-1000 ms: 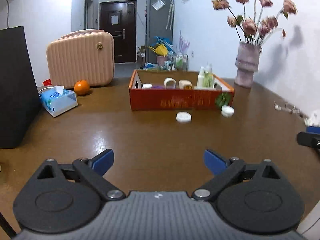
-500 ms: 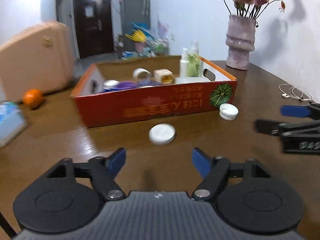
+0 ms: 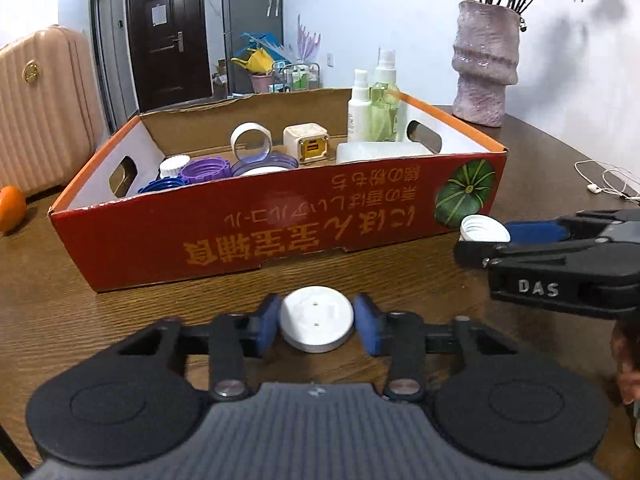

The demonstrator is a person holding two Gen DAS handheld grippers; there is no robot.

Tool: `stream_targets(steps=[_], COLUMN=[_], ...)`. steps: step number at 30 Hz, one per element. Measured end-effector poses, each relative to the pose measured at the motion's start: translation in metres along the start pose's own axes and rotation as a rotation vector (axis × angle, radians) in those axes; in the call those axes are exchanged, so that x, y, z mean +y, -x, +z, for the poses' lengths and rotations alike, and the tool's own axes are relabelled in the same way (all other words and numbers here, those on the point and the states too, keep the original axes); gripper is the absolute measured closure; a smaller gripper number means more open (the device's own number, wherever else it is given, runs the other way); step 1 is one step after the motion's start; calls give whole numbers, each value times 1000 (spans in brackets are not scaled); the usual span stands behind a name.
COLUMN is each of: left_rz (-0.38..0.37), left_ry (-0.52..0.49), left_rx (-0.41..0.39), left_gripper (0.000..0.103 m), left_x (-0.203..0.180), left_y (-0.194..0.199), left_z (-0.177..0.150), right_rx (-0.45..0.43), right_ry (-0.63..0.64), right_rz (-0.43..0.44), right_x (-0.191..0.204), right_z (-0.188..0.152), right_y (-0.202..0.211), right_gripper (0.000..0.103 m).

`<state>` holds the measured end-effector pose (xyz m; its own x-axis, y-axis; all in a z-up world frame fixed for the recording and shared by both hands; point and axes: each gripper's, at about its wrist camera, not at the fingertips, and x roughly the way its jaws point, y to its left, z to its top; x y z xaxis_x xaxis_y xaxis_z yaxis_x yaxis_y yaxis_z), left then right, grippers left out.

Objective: Organize rigid objects
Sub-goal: 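Grasp the small white lid with the left tool while the right tool grasps the white ridged cap, then lower the white lid into the box with the left tool while the right tool drops the ridged cap there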

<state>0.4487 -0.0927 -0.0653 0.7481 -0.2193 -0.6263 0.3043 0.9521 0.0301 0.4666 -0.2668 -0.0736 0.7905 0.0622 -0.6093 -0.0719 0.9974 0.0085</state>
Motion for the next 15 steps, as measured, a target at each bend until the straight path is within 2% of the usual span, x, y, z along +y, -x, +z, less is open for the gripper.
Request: stream_targets(steps=[1, 4, 9, 13, 15], left_rz=[1, 11, 100, 64, 45], left_ry=[0, -2, -18, 38, 54], left_rx=[-3, -13, -34, -118, -124], left_gripper=[63, 63, 63, 63, 63], left_x=[0, -1, -12, -13, -17], left_y=[0, 1, 15, 79, 107], left_z=[0, -1, 0, -16, -30], right_rx=[-3, -5, -45, -128, -140], right_ry=[2, 6, -8, -38, -68], right_rz=[3, 2, -22, 7, 27], right_x=[0, 1, 3, 13, 16], right_z=[0, 0, -4, -24, -40], right_y=[1, 2, 21, 79, 107], right_gripper=[64, 64, 64, 64, 64])
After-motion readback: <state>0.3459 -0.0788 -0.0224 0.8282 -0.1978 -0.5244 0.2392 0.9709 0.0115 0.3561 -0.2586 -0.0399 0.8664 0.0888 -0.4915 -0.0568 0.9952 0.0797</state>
